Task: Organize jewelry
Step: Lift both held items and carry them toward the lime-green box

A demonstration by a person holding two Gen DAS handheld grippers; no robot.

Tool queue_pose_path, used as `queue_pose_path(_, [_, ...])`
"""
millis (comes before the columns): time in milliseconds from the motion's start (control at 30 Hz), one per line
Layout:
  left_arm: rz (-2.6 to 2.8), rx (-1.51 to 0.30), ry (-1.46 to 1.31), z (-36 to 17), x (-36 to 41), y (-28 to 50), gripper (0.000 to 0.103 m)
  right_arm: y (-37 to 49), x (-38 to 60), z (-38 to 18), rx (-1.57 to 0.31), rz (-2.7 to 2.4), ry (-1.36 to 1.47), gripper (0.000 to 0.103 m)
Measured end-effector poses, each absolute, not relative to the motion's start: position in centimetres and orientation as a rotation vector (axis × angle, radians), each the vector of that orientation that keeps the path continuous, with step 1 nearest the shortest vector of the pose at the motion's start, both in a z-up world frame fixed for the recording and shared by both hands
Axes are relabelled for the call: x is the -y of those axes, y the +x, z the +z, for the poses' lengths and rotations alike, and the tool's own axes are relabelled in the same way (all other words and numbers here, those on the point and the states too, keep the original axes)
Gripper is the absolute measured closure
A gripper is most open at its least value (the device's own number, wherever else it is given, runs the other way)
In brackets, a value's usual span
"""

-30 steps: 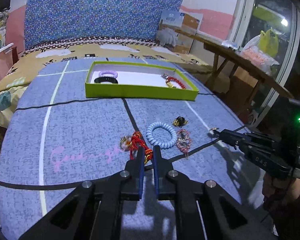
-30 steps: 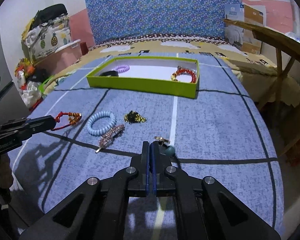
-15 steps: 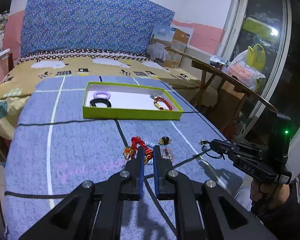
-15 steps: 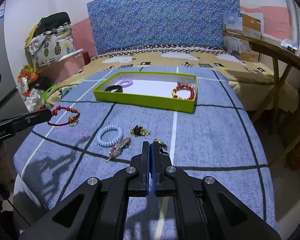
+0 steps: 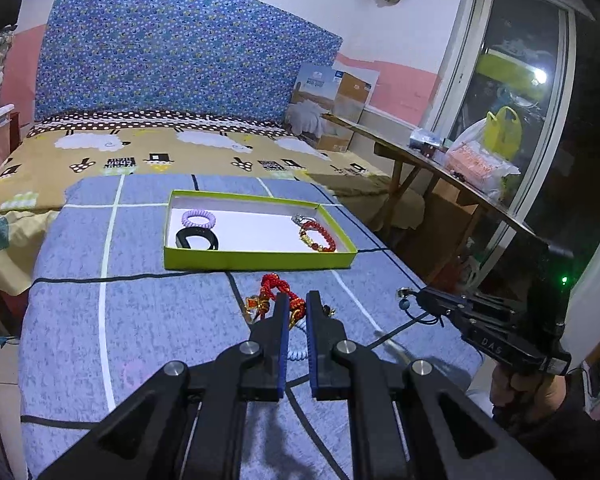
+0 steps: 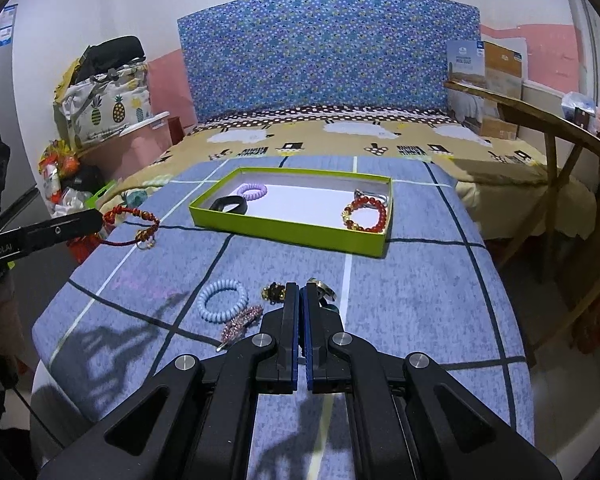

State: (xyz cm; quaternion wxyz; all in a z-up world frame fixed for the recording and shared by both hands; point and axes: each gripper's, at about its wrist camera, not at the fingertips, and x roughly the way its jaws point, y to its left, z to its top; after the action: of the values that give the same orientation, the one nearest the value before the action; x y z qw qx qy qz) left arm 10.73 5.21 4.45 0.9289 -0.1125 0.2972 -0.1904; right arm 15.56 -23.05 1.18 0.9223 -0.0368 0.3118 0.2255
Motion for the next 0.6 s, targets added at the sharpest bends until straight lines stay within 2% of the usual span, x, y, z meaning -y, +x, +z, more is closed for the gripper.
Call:
queue_pose_path(200, [-0.415,-0.648,-0.264,3.3,-4.9,11.4,0.095,15.7,22.9,0.7,-0.651,0.470,-0.075,0.102])
queue_pose_path(433, [-0.411,-0.900,-0.349,-3.6,-4.3,12.9,0.095,15.9,22.9,0.0,-0.669,0.471,-0.077,0.102])
queue_pose_path(600, [-0.440,-0.924,-0.357,-4.3,-3.8,11.6,0.095,16.0,22.8,-0.2,-0.675,0.470,-0.075,0.102])
